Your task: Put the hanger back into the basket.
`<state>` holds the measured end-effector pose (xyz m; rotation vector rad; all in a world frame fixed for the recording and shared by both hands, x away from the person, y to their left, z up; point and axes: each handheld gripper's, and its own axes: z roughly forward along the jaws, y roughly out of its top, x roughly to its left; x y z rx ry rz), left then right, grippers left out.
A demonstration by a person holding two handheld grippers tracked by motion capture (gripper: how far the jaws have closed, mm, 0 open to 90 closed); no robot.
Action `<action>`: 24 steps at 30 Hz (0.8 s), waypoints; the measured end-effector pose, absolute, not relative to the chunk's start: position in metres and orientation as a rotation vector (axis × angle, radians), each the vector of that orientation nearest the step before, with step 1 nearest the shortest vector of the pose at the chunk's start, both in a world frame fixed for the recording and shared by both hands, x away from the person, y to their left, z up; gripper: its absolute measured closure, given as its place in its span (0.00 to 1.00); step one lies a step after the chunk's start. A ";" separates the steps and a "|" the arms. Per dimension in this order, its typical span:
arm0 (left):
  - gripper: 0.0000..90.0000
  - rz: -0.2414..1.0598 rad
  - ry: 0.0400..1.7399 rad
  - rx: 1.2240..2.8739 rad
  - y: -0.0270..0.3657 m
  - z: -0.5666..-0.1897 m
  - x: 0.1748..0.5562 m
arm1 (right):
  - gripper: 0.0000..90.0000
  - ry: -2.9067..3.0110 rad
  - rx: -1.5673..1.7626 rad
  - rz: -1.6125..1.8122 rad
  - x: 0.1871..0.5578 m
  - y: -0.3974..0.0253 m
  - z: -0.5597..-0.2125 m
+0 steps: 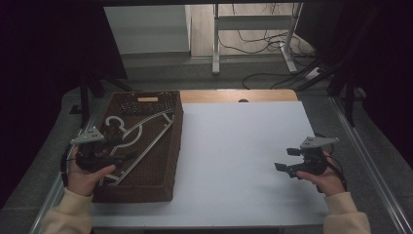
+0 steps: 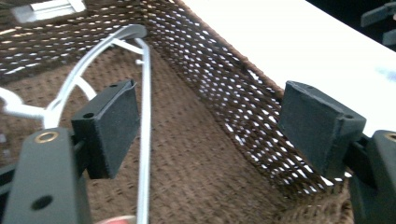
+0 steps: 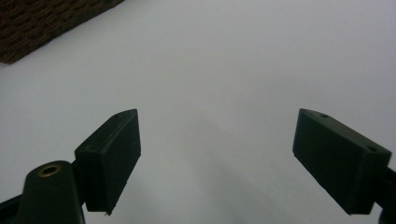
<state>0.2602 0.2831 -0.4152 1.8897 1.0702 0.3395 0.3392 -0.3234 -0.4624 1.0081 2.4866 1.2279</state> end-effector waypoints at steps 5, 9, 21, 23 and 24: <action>0.22 0.333 1.056 1.910 0.270 -0.423 0.255 | 0.17 2.442 1.025 1.251 0.336 -0.323 -0.460; 0.22 0.333 1.042 1.922 0.262 -0.427 0.248 | 0.17 2.408 1.032 1.281 0.334 -0.322 -0.458; 0.23 0.337 1.058 1.930 0.252 -0.441 0.247 | 0.17 2.366 1.062 1.299 0.325 -0.324 -0.461; 0.23 0.338 1.055 1.936 0.251 -0.442 0.247 | 0.17 2.360 1.068 1.296 0.324 -0.324 -0.461; 0.23 0.338 1.054 1.935 0.250 -0.442 0.247 | 0.17 2.357 1.070 1.294 0.323 -0.324 -0.461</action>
